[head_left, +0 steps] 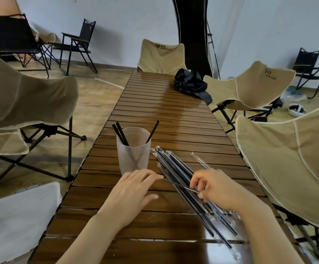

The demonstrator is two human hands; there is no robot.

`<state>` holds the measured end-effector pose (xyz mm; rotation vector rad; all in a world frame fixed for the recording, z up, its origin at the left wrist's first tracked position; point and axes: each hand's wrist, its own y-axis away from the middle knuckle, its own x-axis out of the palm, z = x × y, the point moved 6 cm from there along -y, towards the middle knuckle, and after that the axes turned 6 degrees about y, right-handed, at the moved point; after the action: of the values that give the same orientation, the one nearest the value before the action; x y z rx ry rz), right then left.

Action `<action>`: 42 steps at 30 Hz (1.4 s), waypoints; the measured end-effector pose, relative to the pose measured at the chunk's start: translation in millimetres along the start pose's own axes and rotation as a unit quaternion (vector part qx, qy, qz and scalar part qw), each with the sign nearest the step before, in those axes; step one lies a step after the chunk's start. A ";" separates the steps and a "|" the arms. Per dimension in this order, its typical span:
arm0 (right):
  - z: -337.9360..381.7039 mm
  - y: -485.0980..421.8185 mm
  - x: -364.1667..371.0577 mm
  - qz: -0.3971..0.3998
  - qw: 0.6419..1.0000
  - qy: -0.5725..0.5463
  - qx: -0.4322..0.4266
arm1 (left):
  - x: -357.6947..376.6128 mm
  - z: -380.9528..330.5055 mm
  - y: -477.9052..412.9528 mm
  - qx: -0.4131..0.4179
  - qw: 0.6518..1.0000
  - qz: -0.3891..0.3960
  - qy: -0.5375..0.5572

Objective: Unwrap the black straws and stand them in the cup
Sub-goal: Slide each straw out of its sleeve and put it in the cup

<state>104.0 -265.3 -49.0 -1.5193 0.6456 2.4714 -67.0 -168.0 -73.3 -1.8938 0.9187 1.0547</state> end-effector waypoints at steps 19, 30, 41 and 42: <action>9.2 13.9 -21.9 -0.009 0.999 -0.015 -0.041 | -29.4 -1.8 -4.9 -0.013 0.999 -0.020 0.029; 24.3 11.3 -17.8 -0.025 0.997 0.042 -0.065 | -11.8 13.8 4.4 -0.039 0.996 0.027 0.080; 36.3 11.4 -10.9 -0.024 0.991 0.085 -0.104 | -3.2 1.8 1.9 -0.021 0.997 0.007 0.069; 37.3 11.4 -10.0 -0.026 0.990 0.086 -0.106 | -3.8 1.9 1.6 -0.022 0.997 0.006 0.072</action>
<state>74.5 -258.0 -22.6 -1.8178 0.3698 2.4532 -70.5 -166.2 -71.0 -2.0235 0.9959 0.9630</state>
